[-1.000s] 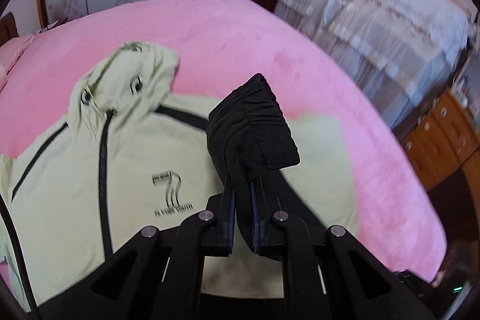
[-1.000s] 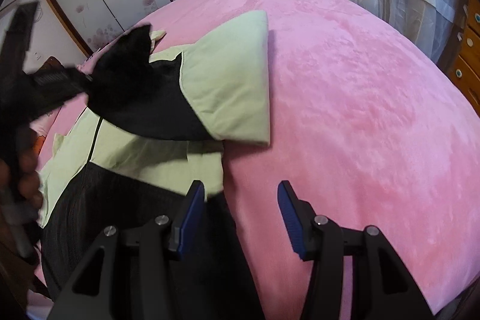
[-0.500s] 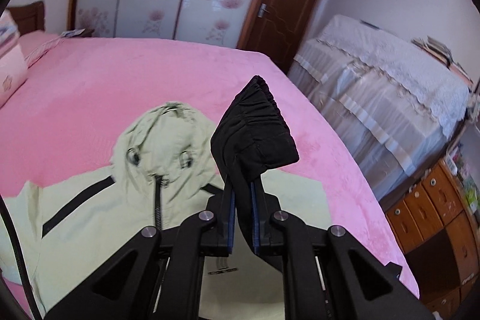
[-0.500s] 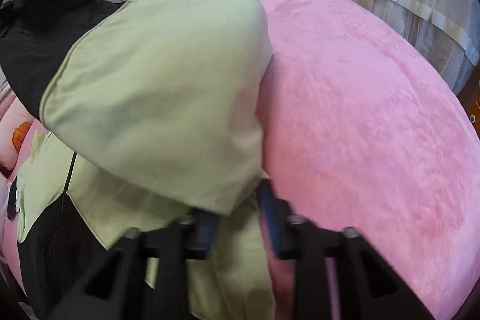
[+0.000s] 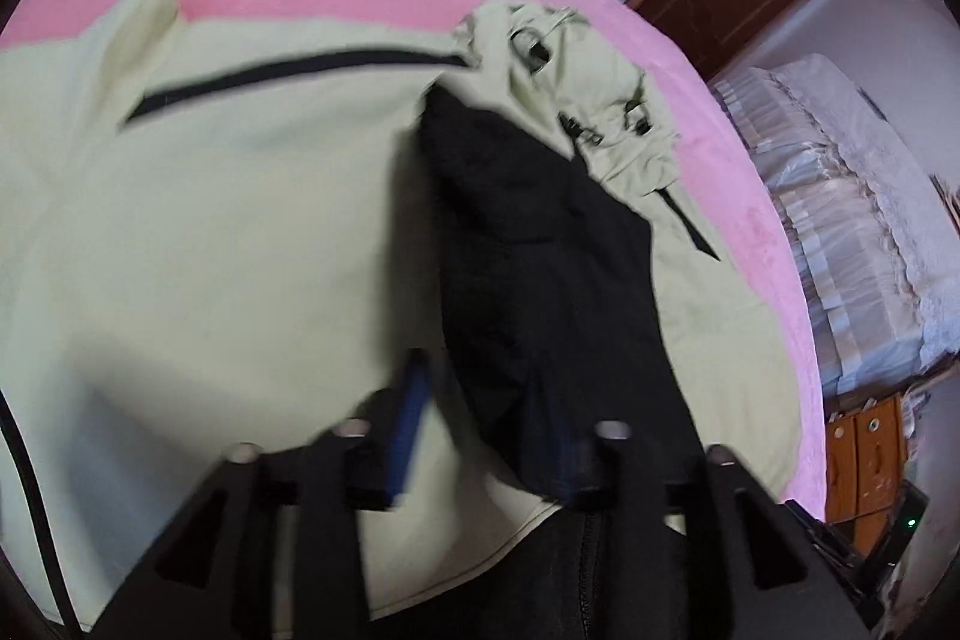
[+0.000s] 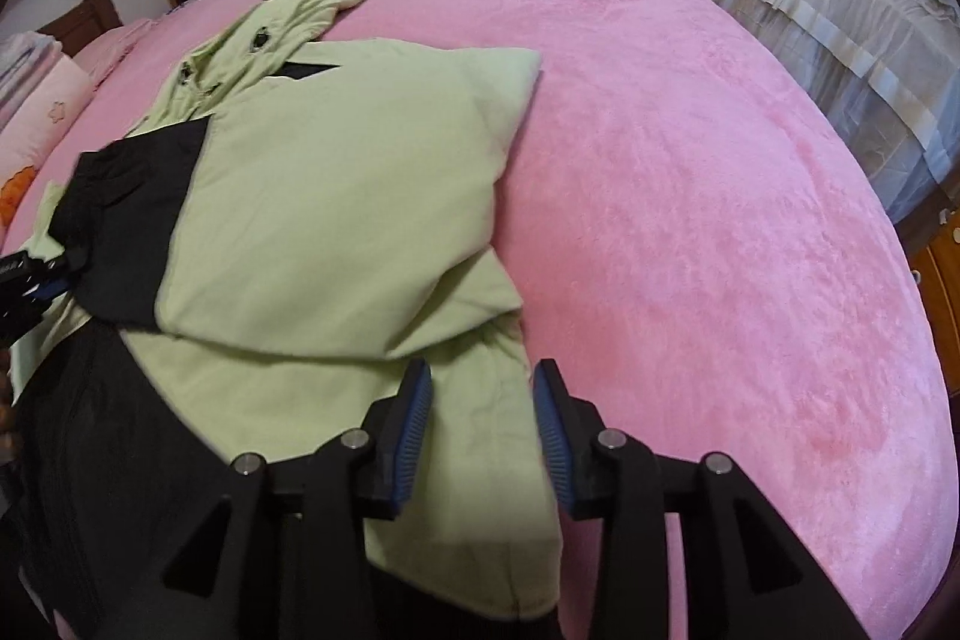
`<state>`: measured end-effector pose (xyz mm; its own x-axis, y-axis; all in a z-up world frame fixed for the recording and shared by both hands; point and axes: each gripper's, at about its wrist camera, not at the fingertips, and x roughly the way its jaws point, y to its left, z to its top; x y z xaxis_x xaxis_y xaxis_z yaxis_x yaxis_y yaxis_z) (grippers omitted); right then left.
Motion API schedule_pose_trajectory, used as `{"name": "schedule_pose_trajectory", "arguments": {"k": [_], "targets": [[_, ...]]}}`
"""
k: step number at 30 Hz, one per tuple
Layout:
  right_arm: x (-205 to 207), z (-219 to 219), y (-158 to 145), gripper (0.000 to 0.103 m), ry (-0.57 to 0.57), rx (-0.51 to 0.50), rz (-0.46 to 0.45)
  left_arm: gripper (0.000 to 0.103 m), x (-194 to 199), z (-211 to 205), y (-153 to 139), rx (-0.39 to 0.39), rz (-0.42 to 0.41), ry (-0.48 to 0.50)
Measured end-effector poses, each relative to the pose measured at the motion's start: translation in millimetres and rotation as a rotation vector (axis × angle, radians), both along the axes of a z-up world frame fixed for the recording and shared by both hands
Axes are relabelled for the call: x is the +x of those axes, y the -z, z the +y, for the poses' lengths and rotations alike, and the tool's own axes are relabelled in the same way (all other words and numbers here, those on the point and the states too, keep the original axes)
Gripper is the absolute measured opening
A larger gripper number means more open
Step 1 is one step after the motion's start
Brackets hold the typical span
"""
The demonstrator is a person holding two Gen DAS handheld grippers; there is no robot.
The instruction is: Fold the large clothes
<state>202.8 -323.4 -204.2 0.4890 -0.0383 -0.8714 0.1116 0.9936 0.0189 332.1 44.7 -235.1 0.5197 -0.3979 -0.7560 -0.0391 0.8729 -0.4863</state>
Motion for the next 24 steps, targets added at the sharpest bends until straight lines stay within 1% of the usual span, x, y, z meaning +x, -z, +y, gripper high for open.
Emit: {"name": "schedule_pose_trajectory", "arguments": {"k": [1, 3, 4, 6, 8, 9, 10, 12, 13, 15, 17, 18, 19, 20, 22, 24], "targets": [[-4, 1, -3, 0.036, -0.01, -0.001, -0.005, 0.06, 3, -1, -7, -0.006, -0.019, 0.025], [-9, 5, -14, 0.037, -0.032, -0.001, -0.019, 0.063, 9, -2, -17, -0.041, -0.037, 0.056], [-11, 6, -19, 0.037, -0.035, 0.008, -0.028, 0.065, 14, -2, -21, -0.045, -0.044, 0.064], [-10, 6, -29, 0.037, -0.034, 0.042, -0.05, 0.065, 29, -1, -24, -0.012, -0.028, 0.07], [-3, 3, -38, 0.038, -0.026, 0.074, -0.068, 0.065, 43, -1, -22, 0.033, 0.008, 0.07], [4, 1, -41, 0.042, -0.022, 0.082, -0.073, 0.065, 53, 0, -16, 0.06, 0.04, 0.07], [10, -2, -43, 0.045, -0.017, 0.091, -0.082, 0.065, 56, 7, -14, 0.061, 0.059, 0.07], [28, -12, -47, 0.049, 0.003, 0.132, -0.093, 0.065, 64, 12, -9, 0.021, 0.088, 0.084], [37, -17, -47, 0.052, 0.016, 0.156, -0.094, 0.065, 64, 18, -9, 0.012, 0.085, 0.089], [59, -29, -45, 0.054, 0.055, 0.168, -0.099, 0.065, 70, 19, -10, 0.016, 0.07, 0.113], [85, -41, -37, 0.054, 0.093, 0.172, -0.077, 0.05, 75, 16, -10, 0.031, 0.063, 0.138], [99, -48, -31, 0.054, 0.11, 0.195, -0.063, 0.034, 76, 16, -9, 0.043, 0.064, 0.146], [114, -55, -25, 0.054, 0.122, 0.226, -0.049, 0.017, 79, 12, -9, 0.06, 0.067, 0.164], [128, -61, -19, 0.054, 0.138, 0.244, -0.04, 0.013, 82, 7, -9, 0.074, 0.066, 0.183], [147, -66, -9, 0.054, 0.161, 0.268, -0.02, 0.01, 88, -3, -10, 0.121, 0.053, 0.196], [165, -70, 5, 0.054, 0.183, 0.313, 0.022, 0.009, 90, -13, -17, 0.172, 0.02, 0.21]]}}
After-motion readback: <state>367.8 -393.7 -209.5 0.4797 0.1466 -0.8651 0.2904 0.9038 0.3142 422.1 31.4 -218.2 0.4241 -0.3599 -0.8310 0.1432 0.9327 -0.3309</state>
